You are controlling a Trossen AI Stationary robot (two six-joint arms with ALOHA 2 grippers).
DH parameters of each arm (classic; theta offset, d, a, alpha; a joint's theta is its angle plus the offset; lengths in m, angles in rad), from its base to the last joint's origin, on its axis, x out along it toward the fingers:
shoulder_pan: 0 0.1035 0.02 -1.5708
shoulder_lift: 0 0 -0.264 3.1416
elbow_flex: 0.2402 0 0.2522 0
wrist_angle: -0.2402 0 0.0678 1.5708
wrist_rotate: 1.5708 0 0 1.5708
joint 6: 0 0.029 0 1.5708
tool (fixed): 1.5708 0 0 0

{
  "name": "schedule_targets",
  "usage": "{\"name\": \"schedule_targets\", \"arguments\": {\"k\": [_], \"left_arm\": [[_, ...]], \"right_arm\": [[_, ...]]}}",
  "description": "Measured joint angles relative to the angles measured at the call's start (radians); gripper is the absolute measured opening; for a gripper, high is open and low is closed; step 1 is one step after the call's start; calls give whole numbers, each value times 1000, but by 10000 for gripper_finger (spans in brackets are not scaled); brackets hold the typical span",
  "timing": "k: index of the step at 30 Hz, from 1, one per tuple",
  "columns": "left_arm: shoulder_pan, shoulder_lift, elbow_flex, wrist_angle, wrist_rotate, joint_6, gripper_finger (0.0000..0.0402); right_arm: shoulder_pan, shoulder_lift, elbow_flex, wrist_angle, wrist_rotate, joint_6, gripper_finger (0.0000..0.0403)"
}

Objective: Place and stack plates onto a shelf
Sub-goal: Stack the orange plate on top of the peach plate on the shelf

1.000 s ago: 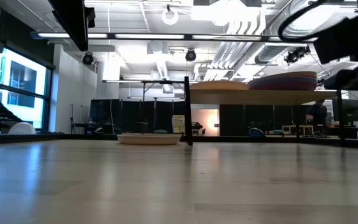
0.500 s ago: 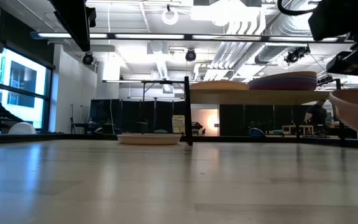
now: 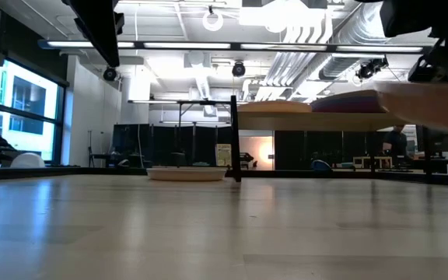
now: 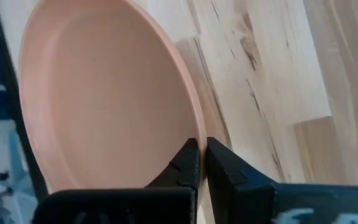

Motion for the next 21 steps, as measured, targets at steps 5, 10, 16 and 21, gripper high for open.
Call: {"name": "schedule_targets", "arguments": {"k": [5,10,16,21], "left_arm": [[34,0,0,-1,-8,28,111],[72,0,0,-1,-49,73,111],[131,0,0,-1,-51,149,111],[193,-2,0,-1,-79,230,111]], "right_arm": [[-37,0,1,43,0,27,0],[-86,0,52,37,2,16,0],[-181,0,164,1,28,-55,0],[-324,0,263,-40,28,-128,0]]}}
